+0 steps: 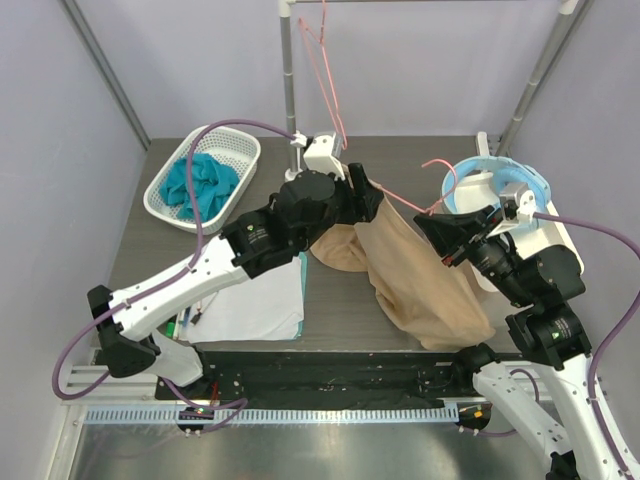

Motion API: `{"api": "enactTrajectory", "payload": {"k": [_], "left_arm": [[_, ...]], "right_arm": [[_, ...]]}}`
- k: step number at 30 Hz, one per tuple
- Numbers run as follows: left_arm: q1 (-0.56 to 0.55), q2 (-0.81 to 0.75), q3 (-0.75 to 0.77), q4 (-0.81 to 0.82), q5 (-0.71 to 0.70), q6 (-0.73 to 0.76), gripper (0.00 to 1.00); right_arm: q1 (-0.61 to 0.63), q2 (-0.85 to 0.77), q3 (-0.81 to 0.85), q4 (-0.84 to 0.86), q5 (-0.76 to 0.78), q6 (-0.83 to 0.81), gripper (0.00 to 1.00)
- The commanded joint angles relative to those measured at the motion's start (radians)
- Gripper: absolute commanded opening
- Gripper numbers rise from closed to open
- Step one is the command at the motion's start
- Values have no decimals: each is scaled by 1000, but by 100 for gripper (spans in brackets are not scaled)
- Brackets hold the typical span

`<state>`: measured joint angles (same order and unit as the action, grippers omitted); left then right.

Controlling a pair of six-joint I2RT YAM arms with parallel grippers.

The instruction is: Remove the t-shirt from the hanger

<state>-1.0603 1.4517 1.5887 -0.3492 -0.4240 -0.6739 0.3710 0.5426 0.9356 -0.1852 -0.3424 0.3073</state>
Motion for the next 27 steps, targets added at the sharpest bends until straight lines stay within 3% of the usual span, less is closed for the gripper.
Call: {"api": "enactTrajectory", "payload": {"k": [1,7,13,16,21,24,27], "left_arm": [[-4,-2,19,50,-48,-23,55],[-4,-1,22,53,-74,-7,45],[-4,-25,-13,102,-38,-16,62],[-4,-22,-22,119,-61,-19,61],[-4,-20,-25,151,-101,-21,50],[-4,-24,-33,176,-120,-16,37],[-4,-16,-23,158,-147,3,15]], "right_arm": [[2,-18,14,104,-32,21,1],[2,-21,11,90,-38,16,1],[2,-36,5,85,-36,19,1],[2,-29,11,98,-50,32,1],[2,-20,11,108,-56,46,1],[2,-18,12,113,-63,53,1],[2,-29,17,110,-64,62,1]]}}
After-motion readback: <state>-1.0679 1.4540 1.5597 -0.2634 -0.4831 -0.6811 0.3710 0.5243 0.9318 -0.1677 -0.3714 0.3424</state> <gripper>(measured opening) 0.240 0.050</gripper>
